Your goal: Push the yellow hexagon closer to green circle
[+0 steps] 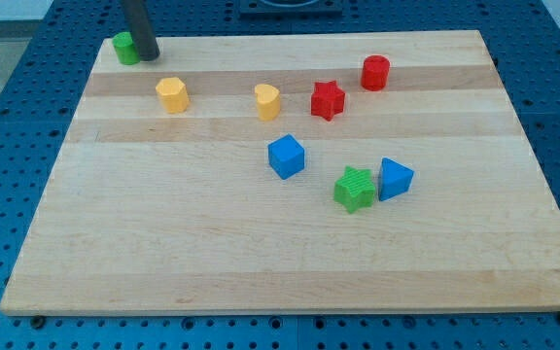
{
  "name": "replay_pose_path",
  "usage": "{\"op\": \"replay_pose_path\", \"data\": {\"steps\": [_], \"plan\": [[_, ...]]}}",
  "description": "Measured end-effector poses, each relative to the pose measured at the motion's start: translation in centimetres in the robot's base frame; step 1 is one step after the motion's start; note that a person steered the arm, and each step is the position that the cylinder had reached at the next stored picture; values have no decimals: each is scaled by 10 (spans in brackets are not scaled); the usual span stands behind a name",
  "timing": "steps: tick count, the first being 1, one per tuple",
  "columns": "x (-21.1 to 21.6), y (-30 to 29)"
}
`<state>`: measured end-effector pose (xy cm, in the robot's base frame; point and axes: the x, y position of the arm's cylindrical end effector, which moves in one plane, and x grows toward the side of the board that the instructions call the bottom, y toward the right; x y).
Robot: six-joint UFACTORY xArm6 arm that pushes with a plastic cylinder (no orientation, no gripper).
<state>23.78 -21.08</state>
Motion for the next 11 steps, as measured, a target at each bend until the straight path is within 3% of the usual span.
{"op": "replay_pose_path", "data": {"steps": [4, 6, 11], "plan": [[128, 10], [130, 68], [71, 16]]}}
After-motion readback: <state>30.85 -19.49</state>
